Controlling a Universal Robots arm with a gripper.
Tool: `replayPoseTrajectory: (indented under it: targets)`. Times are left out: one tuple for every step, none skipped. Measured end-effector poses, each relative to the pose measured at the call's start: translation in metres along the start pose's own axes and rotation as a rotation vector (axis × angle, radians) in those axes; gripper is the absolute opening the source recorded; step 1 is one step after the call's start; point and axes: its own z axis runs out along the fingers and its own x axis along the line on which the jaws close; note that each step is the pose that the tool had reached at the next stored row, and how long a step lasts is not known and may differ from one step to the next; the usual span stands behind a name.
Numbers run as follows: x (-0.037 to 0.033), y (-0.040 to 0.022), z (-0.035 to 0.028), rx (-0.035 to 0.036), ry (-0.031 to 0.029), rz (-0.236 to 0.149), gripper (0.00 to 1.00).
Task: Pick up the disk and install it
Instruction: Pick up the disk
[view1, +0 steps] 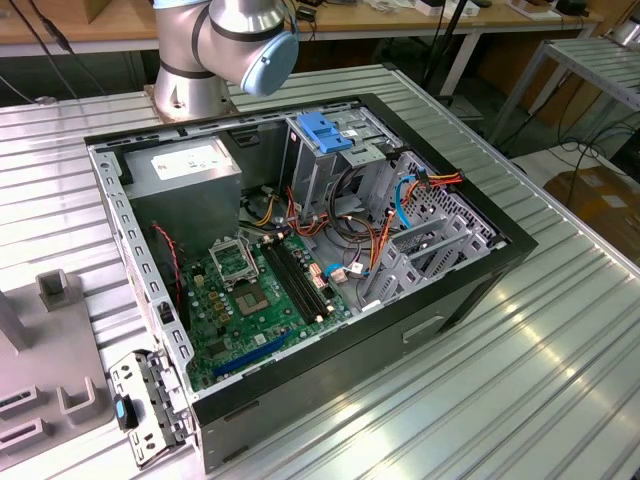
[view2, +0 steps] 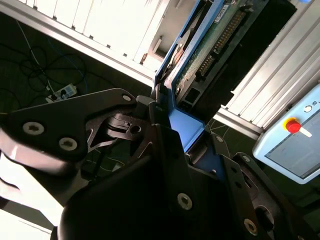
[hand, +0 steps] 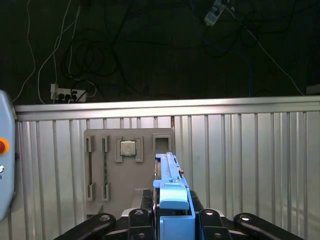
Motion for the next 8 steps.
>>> replayPoseTrajectory:
  targets:
    - [0.0, 0.0, -0.0001, -0.0001, 0.0, 0.0, 0.37]
    - [0.0, 0.0, -0.0001, 0.0, 0.0, 0.0, 0.37]
    - [0.0, -0.0001, 0.0, 0.0001, 0.0, 0.0, 0.37]
    - [0.0, -0.0004, 0.0, 0.0001, 0.0, 0.0, 0.37]
    - [0.0, -0.0013, -0.0001, -0.0001, 0.0001, 0.0, 0.37]
    - [-0.0001, -0.0018, 0.0, 0.0, 0.0, 0.0, 0.37]
    - [-0.0001, -0.0023, 0.0, 0.0, 0.0, 0.0, 0.37]
    - [-0.0001, -0.0032, 0.0, 0.0, 0.0, 0.0, 0.37]
